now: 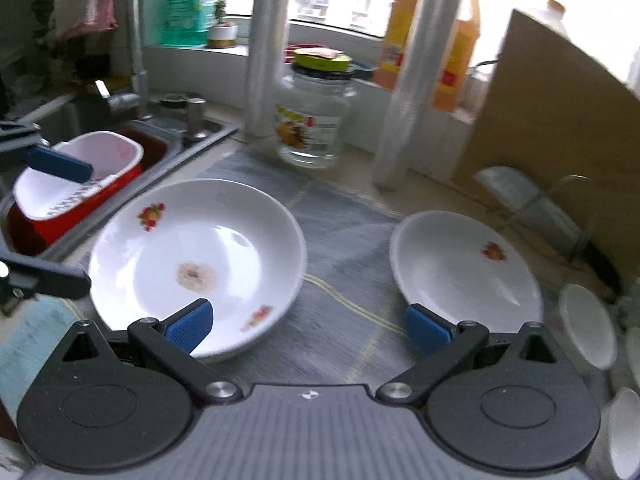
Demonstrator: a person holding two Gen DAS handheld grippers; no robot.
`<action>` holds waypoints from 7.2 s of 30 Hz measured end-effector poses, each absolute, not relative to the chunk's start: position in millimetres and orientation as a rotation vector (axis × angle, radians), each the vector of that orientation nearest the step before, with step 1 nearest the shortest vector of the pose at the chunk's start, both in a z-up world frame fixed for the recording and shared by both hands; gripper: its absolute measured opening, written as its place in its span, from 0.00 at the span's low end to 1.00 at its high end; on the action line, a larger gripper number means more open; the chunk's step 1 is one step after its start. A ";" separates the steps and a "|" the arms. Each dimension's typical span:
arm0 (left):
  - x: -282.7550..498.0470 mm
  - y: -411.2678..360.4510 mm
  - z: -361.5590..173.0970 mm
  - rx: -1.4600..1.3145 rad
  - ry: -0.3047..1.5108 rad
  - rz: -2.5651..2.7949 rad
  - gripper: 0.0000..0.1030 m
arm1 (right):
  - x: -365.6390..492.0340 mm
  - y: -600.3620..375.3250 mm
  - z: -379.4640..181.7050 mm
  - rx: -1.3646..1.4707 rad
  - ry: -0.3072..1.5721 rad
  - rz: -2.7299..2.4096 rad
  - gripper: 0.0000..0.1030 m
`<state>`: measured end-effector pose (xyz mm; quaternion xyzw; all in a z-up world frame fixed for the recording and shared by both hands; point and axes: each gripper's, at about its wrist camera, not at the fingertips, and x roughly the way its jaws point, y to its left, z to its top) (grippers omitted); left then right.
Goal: Organize plates and bowls
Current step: 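Withdraw the open right tool from the plate stack, then move the right tool toward the rim of the white fruit-print deep plate, then close the right tool on the rim of the deep plate, then lift the deep plate with the right tool and carry it toward the stack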
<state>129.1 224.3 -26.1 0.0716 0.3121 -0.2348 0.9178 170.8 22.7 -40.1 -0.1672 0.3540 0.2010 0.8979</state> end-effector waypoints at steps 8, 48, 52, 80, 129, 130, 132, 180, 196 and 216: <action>117.6 194.2 -29.3 0.104 0.607 -0.542 0.99 | 151.0 -8.6 -36.4 -0.298 0.742 0.317 1.00; 225.5 -20.3 -104.5 0.045 0.796 -0.198 0.99 | 265.4 -194.7 -28.7 -0.255 0.787 0.602 1.00; 237.8 -20.6 -108.9 0.035 0.809 -0.205 0.99 | 275.6 -192.1 -30.8 -0.268 0.795 0.607 1.00; 254.5 -20.0 -123.6 0.099 0.726 -0.236 0.99 | 369.4 -151.5 -38.9 -0.401 0.845 0.788 1.00; 270.9 -14.2 -119.6 0.142 0.746 -0.247 1.00 | 443.3 -96.6 -89.6 -0.461 1.028 1.000 1.00; 270.4 -14.6 -120.1 0.144 0.745 -0.247 1.00 | 443.2 -96.2 -89.9 -0.464 1.029 1.001 1.00; 269.6 -15.9 -119.6 0.153 0.742 -0.247 1.00 | 443.5 -95.4 -90.1 -0.466 1.032 1.003 1.00; 246.5 -17.9 -106.3 0.210 0.758 -0.261 0.99 | 422.8 -103.6 -79.7 -0.415 1.051 1.030 1.00; 215.7 -18.2 -91.0 0.215 0.755 -0.258 0.99 | 392.0 -110.2 -62.0 -0.393 1.037 1.048 1.00; 172.9 -12.3 -71.9 0.181 0.759 -0.220 0.99 | 342.4 -106.2 -33.3 -0.410 0.993 1.096 1.00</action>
